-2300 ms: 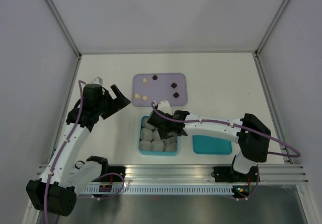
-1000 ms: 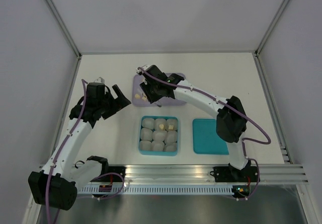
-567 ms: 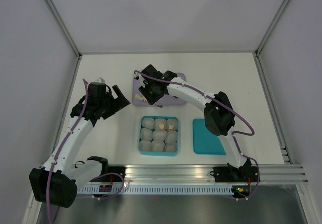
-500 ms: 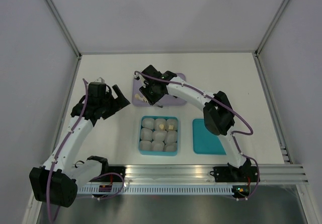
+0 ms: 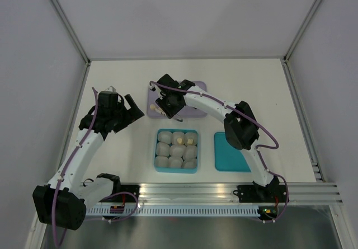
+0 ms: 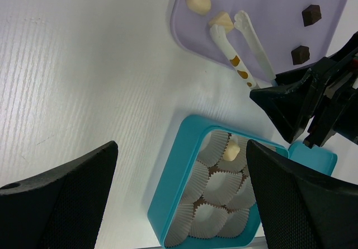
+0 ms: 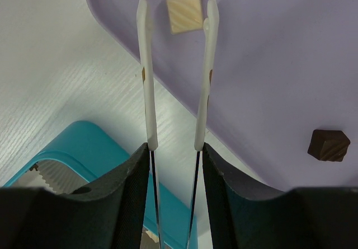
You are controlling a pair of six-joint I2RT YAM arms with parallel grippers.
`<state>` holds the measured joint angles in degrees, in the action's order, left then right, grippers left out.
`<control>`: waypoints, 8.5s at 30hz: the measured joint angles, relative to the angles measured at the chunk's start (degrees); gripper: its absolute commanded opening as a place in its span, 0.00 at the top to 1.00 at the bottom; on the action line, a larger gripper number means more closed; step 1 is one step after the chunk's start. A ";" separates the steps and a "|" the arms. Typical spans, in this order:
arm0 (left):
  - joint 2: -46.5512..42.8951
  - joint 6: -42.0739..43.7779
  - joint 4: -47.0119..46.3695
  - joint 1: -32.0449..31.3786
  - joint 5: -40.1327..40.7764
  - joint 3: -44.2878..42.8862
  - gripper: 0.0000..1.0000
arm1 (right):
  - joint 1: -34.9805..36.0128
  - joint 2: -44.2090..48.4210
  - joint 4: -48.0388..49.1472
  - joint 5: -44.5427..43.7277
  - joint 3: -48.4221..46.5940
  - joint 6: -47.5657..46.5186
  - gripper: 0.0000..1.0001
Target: Pack the chocolate
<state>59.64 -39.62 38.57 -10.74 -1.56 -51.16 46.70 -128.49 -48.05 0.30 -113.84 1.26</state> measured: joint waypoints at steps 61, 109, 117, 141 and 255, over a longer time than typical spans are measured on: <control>-1.40 0.02 0.07 0.00 -0.07 0.00 0.00 | 0.00 12.17 3.89 -3.32 5.64 3.04 0.85; -7.15 0.09 2.08 0.00 -2.99 3.74 0.00 | 17.70 33.20 14.49 -9.25 42.40 19.67 0.85; -7.17 0.63 2.10 0.00 -2.99 3.74 0.00 | 17.70 31.52 15.08 -9.75 42.01 20.68 0.85; -8.02 1.07 2.12 0.00 -2.99 3.74 0.00 | 17.70 29.70 15.93 -11.58 41.66 22.49 0.85; -8.44 1.09 2.47 0.00 -1.95 3.74 0.00 | 17.53 37.99 13.62 -11.43 39.95 23.15 0.59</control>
<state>51.20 -38.52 41.04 -10.74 -3.51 -47.42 64.23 -90.50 -34.44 -11.14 -73.89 24.40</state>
